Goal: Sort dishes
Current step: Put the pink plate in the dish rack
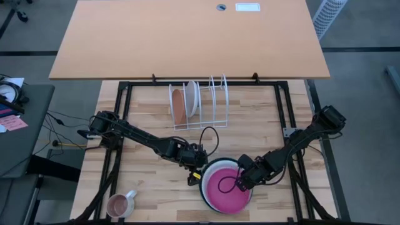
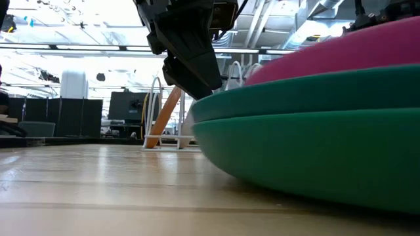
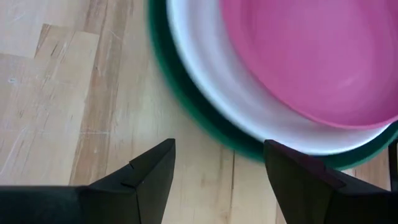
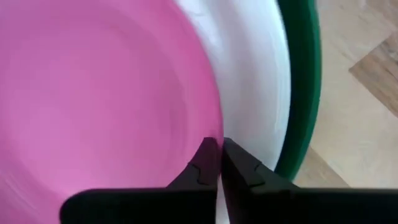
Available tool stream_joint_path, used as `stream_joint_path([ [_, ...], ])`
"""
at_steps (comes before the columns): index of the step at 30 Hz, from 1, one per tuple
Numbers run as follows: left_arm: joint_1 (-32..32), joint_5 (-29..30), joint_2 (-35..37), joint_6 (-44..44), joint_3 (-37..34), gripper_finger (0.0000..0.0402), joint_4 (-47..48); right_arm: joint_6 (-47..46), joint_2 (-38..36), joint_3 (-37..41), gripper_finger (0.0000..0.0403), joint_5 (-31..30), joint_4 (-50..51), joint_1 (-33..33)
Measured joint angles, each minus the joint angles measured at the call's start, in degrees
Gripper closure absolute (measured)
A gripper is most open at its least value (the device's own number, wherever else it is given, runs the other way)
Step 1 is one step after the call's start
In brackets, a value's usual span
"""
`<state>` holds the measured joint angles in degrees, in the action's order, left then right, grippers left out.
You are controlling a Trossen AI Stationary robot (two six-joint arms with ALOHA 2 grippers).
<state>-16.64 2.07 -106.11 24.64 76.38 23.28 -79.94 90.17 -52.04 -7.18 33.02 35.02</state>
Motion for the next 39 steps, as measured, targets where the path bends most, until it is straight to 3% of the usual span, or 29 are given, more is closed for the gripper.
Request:
stream_joint_path([
  [8, 0.0, 0.0, 0.0, 0.0, 0.0, 0.0165, 0.0, 5.6, 0.0, -4.2, 0.0399, -4.5, 1.5, -1.4],
  [20, -0.2, -1.1, 0.5, 0.3, 0.0, 0.0165, 0.3, 5.5, 0.0, -11.4, 0.04, -12.2, 14.5, -0.2],
  [29, -2.4, -1.5, 1.2, 2.3, 0.1, 0.0165, 0.3, 2.7, 0.0, -24.2, 0.0401, -17.0, 29.4, 6.3],
  [39, -6.0, 4.9, 1.1, 8.2, 0.1, 0.0165, -4.8, -4.0, 0.0, -31.1, 0.0401, -25.7, 38.3, 15.7],
])
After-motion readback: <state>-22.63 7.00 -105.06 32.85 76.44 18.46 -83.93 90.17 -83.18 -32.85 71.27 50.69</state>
